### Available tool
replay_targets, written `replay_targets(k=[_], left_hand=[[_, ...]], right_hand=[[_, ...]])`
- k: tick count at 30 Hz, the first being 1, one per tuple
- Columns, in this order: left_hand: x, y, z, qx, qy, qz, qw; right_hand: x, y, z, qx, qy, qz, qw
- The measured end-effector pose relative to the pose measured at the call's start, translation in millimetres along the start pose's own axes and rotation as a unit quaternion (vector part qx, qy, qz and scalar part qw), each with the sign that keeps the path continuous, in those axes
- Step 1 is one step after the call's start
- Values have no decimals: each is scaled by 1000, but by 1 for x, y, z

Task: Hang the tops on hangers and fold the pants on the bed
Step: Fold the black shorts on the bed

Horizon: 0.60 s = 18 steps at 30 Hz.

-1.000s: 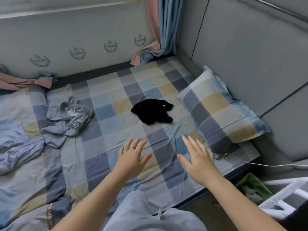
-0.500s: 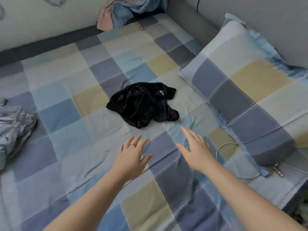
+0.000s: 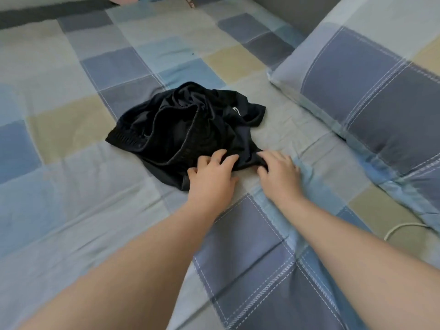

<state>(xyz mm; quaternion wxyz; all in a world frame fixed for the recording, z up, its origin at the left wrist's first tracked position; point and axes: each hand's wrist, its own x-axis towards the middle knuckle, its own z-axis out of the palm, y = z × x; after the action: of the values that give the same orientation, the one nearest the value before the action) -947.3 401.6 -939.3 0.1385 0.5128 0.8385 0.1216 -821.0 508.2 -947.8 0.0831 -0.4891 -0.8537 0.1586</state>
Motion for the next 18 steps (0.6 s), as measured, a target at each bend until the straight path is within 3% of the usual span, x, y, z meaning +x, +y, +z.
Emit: replay_targets(k=[3, 6, 9, 12, 15, 18], left_hand=[[10, 2, 20, -37, 92, -42, 994], [16, 6, 19, -69, 104, -77, 989], [5, 9, 10, -65, 69, -78, 992], [-30, 17, -4, -48, 27, -67, 996], [-88, 28, -21, -53, -56, -100, 992], [-149, 38, -42, -79, -156, -140, 974]], right_hand=[[0, 9, 18, 69, 91, -23, 993], [3, 12, 15, 122, 75, -26, 989], [1, 12, -14, 167, -28, 28, 985], [-22, 8, -49, 121, -135, 47, 982], [-71, 5, -68, 63, -236, 60, 968], [-127, -2, -89, 82, -303, 84, 946]])
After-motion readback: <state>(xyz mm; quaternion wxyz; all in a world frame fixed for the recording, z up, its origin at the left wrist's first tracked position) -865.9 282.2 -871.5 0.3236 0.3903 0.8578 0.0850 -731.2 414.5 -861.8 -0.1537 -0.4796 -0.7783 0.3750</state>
